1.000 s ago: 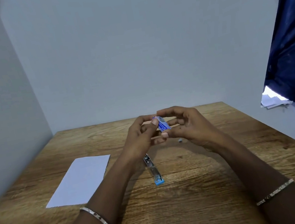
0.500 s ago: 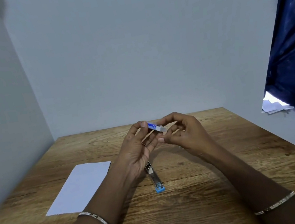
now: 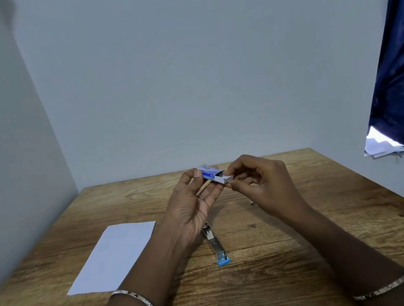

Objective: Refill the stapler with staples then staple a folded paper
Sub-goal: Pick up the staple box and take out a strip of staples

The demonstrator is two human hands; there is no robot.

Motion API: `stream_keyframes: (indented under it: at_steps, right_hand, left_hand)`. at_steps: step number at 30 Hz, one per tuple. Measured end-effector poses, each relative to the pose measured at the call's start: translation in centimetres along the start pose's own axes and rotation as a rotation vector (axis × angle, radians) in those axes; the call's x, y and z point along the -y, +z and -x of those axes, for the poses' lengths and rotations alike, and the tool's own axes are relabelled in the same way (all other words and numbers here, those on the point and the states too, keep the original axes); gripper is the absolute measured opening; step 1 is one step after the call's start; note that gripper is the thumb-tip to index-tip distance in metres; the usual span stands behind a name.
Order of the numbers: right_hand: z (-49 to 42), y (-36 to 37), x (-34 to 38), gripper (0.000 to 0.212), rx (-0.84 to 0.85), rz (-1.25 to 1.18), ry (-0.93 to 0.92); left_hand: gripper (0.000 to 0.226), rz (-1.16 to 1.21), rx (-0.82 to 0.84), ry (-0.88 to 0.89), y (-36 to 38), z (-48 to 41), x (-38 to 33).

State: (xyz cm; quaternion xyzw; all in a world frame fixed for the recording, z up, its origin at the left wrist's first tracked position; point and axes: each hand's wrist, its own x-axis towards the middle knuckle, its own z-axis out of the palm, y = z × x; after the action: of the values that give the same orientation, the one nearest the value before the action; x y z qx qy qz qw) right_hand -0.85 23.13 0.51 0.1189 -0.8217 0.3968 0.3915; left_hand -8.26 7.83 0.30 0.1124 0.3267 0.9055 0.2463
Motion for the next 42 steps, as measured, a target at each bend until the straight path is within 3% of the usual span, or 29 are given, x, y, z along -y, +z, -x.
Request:
stream_keyframes:
  at_steps: [7,13,18,28,36,42]
  right_hand:
    - [0.1,-0.2,0.0,0.02,0.028,0.049,0.004]
    - [0.0,-0.1,-0.2,0.005,0.033,-0.021,0.201]
    - [-0.2,0.0,-0.5,0.002,-0.013,0.005,0.299]
    - [0.0,0.6,-0.2,0.006,-0.073,-0.038,0.445]
    - [-0.1,0.8,-0.5,0.004,0.018,0.03,0.288]
    - [-0.3,0.5,-0.3,0.008,-0.041,-0.242,0.318]
  left_hand:
    - [0.012,-0.081,0.038,0.064,0.0,-0.2,0.1]
    - [0.011,-0.336,0.149,0.226,-0.6,-0.2,0.5]
    - [0.01,-0.42,0.183,0.258,-0.6,-0.1,1.3]
    - [0.011,-0.36,0.12,0.21,0.0,0.2,2.5]
    - [0.011,-0.123,-0.05,0.087,0.2,-0.3,2.1]
    - [0.024,-0.039,-0.057,0.01,0.6,-0.1,1.8]
